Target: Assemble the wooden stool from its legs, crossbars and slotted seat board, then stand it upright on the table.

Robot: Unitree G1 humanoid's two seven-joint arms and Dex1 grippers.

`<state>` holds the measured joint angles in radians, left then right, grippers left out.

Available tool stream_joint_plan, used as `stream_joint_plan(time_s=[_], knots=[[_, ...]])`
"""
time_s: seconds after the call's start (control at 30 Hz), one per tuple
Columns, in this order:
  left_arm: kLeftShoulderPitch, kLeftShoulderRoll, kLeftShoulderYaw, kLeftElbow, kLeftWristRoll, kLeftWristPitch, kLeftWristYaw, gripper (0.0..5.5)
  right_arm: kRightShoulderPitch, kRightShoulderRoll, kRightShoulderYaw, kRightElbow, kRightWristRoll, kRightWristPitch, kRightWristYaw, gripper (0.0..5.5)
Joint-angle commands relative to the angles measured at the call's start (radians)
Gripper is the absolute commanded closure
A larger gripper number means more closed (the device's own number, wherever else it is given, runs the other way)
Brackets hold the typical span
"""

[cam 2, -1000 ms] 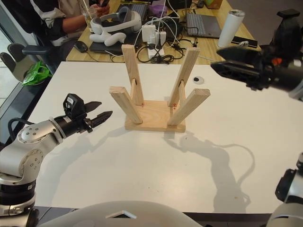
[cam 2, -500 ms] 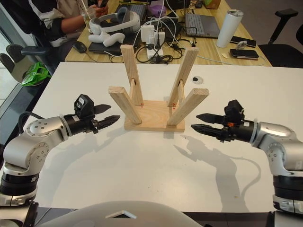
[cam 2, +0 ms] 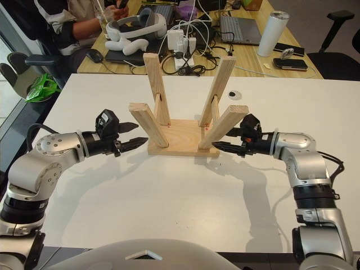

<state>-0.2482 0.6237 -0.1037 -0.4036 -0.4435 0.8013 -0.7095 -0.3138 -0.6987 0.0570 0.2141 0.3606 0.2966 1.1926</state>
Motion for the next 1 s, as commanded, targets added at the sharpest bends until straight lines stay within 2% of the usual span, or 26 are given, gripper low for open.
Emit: stream_joint_plan(time_s=[0.03, 0.1, 0.23, 0.47, 0.57, 0.67, 0.8, 0.9, 1.0], knots=[[-0.009, 0.010, -0.017, 0.000, 0.010, 0.001, -0.006, 2.55, -0.063, 0.023, 0.012, 0.064, -0.036, -0.045, 0.002, 2.72], [-0.009, 0.011, -0.021, -0.001, 0.012, 0.001, -0.007, 2.55, -0.072, 0.030, 0.012, 0.070, -0.025, -0.037, 0.023, 2.90], [-0.004, 0.022, -0.014, -0.005, 0.011, 0.002, -0.007, 2.55, -0.067, 0.020, -0.009, 0.017, 0.064, 0.108, 0.079, 3.64], [-0.001, 0.029, -0.011, -0.006, 0.019, -0.003, -0.002, 2.55, -0.051, 0.094, -0.118, -0.149, 0.282, 0.426, -0.045, 4.32], [0.000, 0.035, -0.005, -0.009, 0.022, -0.002, -0.001, 2.55, -0.038, 0.230, -0.225, -0.212, 0.439, 0.634, -0.270, 4.42], [0.001, 0.042, -0.008, -0.006, 0.034, -0.006, -0.002, 2.55, -0.031, 0.392, -0.353, -0.246, 0.553, 0.769, -0.572, 4.44], [0.006, 0.051, -0.008, -0.006, 0.042, -0.010, -0.004, 2.55, -0.055, 0.569, -0.537, -0.247, 0.679, 0.832, -0.994, 4.46], [0.015, 0.053, -0.011, -0.009, 0.046, -0.013, 0.002, 2.55, -0.036, 0.667, -0.607, -0.272, 0.695, 0.794, -1.249, 4.47], [0.018, 0.053, -0.015, -0.011, 0.049, -0.013, 0.005, 2.55, 0.018, 0.743, -0.631, -0.305, 0.722, 0.763, -1.396, 3.70]])
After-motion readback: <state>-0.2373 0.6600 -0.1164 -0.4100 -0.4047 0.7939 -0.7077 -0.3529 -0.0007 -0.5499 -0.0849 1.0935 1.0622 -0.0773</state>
